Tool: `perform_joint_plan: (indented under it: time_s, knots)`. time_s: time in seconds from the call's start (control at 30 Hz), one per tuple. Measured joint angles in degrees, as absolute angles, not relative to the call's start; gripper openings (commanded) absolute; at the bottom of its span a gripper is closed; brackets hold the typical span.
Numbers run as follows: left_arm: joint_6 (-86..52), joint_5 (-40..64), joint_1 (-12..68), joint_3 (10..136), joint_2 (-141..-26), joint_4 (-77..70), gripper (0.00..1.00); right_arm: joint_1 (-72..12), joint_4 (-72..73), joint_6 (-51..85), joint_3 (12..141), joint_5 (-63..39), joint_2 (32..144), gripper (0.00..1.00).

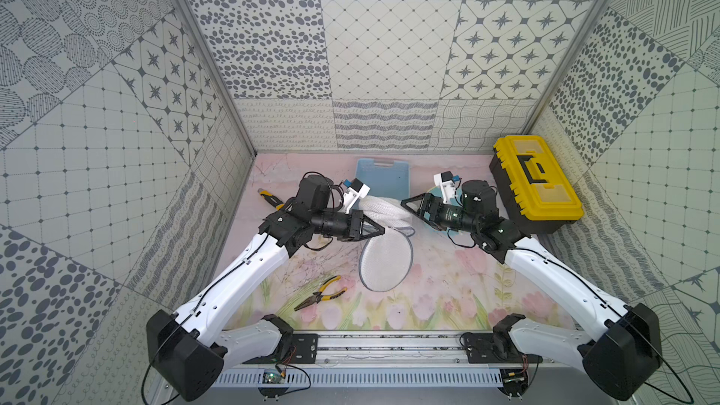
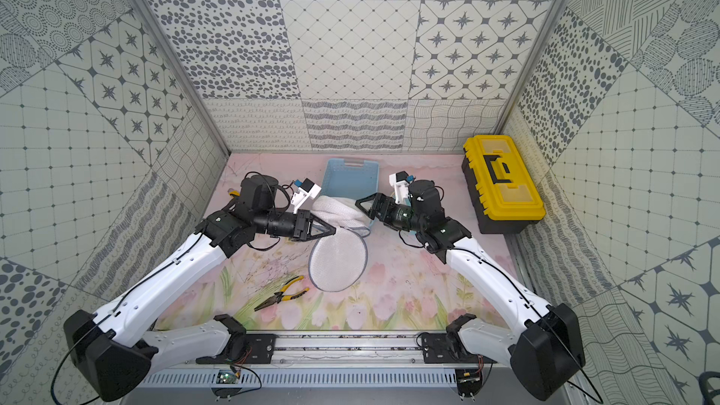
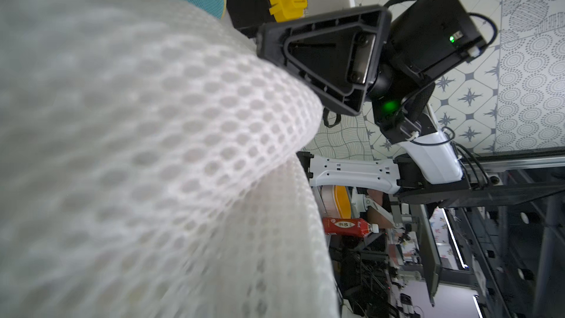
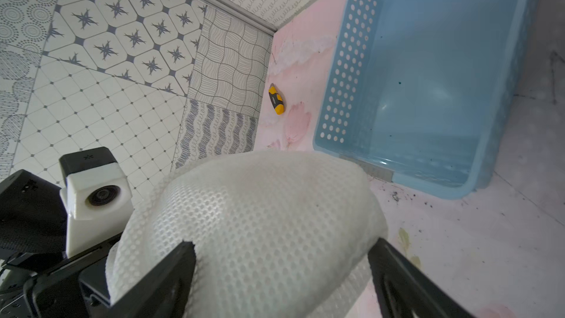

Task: Turn the laundry bag inside out
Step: Turn over the laundry bag, then zip the zipper on the laundry bag.

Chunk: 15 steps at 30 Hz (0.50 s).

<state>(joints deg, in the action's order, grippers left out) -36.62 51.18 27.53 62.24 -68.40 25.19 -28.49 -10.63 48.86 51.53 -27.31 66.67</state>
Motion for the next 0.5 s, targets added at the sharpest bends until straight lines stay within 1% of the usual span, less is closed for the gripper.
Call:
perform_joint_plan:
  time_s: [0.17, 0.27, 0.33, 0.37, 0.5]
  knots:
    - [-40.6, 56.6, 27.1, 55.4, -70.6, 21.6, 0.00, -28.0, -13.7, 45.3, 47.5, -23.1, 65.9, 0.97]
    - [-41.8, 58.3, 26.9, 53.7, -71.8, 19.7, 0.00, -27.7, -14.0, 44.3, 46.2, -20.5, 64.2, 0.97]
    - [-42.4, 59.4, 26.9, 52.9, -72.9, 17.6, 0.00, -26.6, -12.8, 44.4, 45.3, -20.5, 63.1, 0.97]
    - [-42.7, 59.8, 26.9, 52.7, -73.6, 16.8, 0.00, -26.0, -11.6, 44.4, 44.7, -20.8, 62.6, 0.95]
    - [-41.7, 59.5, 27.3, 52.7, -75.5, 16.1, 0.00, -24.6, -6.2, 43.0, 42.2, -25.9, 61.0, 0.78]
